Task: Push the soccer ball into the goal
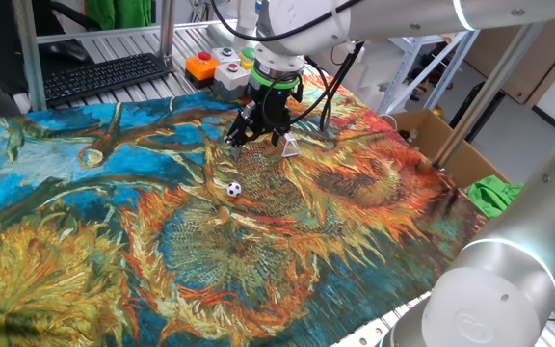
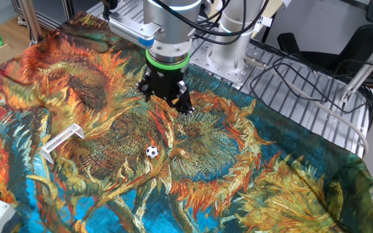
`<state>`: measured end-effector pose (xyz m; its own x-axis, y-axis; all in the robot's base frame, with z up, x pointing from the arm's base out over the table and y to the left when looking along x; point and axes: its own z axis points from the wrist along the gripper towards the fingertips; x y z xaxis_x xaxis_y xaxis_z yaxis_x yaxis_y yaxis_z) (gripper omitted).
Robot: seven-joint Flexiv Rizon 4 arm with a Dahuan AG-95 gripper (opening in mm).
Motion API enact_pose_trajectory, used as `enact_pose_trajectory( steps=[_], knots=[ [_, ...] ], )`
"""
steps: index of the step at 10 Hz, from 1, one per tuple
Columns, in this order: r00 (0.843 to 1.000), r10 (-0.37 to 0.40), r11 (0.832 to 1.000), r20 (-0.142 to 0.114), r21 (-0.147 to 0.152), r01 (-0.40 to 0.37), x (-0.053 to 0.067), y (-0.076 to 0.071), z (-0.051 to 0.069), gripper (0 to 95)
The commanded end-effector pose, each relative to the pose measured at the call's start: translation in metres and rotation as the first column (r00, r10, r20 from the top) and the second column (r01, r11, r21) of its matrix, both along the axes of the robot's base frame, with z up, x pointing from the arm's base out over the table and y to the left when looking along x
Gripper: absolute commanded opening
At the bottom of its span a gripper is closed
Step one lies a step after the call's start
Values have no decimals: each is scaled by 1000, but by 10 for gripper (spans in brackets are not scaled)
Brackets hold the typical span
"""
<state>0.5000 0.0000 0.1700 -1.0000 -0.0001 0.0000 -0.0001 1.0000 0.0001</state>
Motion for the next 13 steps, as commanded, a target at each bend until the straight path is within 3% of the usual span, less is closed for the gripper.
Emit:
enact_pose_trajectory(
  steps=[1, 2, 7, 11, 13],
  knots=[
    [1000, 0, 1000, 0, 0, 0, 0, 0, 0, 950],
    [973, -230, 973, 4, 15, 230, -1, 0, 0, 0],
    [973, -232, 973, 4, 15, 232, -2, 4, -7, 0],
    [969, -249, 968, 1, 24, 249, -1, 8, -19, 0],
    [962, -271, 962, 0, 28, 271, 1, 13, -33, 0]
  ],
)
